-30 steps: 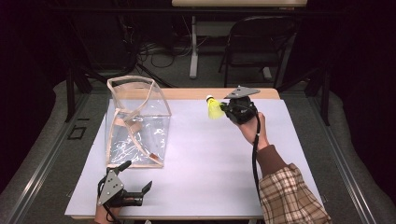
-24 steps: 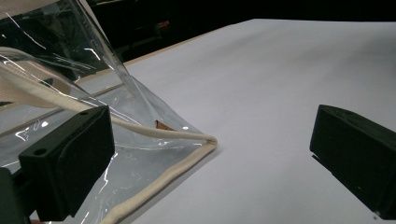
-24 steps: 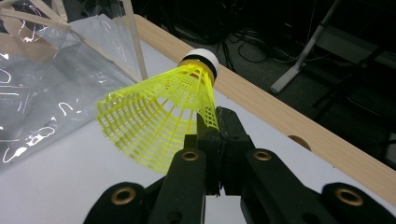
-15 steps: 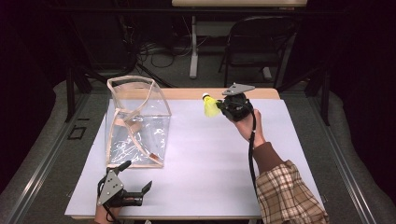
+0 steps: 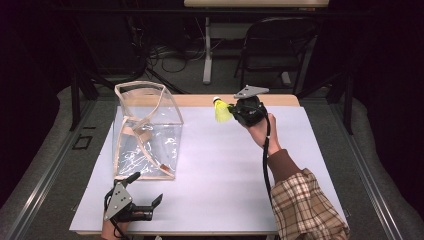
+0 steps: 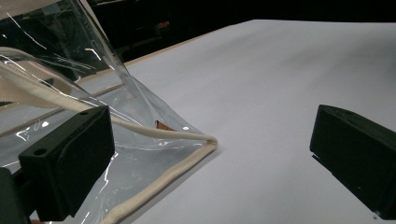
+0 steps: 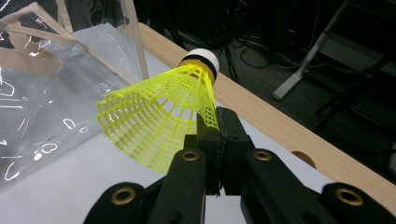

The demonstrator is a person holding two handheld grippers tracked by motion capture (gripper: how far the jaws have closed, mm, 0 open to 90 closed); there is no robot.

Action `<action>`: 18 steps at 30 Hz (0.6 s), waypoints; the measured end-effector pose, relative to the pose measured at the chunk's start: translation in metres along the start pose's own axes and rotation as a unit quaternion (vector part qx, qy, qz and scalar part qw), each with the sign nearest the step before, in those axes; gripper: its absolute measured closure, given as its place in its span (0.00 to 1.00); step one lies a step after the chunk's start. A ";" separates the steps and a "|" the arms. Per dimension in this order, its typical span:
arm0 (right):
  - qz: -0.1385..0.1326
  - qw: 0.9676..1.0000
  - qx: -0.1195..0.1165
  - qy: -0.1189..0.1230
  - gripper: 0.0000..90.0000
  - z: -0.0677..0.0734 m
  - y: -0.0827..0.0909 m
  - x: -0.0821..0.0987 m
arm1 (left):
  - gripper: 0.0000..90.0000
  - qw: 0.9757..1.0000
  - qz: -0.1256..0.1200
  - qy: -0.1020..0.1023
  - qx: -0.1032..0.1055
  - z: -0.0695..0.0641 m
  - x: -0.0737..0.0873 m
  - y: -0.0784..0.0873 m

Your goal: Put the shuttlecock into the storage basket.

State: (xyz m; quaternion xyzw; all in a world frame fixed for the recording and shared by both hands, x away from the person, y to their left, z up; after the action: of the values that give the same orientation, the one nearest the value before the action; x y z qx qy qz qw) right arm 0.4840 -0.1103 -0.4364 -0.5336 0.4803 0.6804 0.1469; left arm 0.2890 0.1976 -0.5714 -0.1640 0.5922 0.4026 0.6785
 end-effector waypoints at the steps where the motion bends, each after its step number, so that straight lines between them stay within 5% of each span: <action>1: 0.000 1.000 0.000 0.000 0.99 0.000 0.000 -0.001 | 0.00 1.000 0.000 0.000 0.000 0.000 0.000 0.000; 18: -0.007 1.000 -0.003 0.005 0.99 0.006 -0.003 -0.014 | 0.00 1.000 -0.002 0.002 0.000 0.000 0.000 0.000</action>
State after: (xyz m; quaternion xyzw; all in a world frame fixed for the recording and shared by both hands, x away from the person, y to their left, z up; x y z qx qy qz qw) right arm 0.4881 -0.1000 -0.4262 -0.5405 0.4750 0.6785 0.1478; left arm 0.2889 0.1976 -0.5713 -0.1659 0.5934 0.4012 0.6777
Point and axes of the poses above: each handheld gripper's, and its own axes: y roughly backward along the jaws, x roughly out of its underside, z roughly to its left, the point moved 6 cm from there along -y, roughly forward along the jaws, and after that the axes turned 7 degrees about -y, right-handed, at the moved point
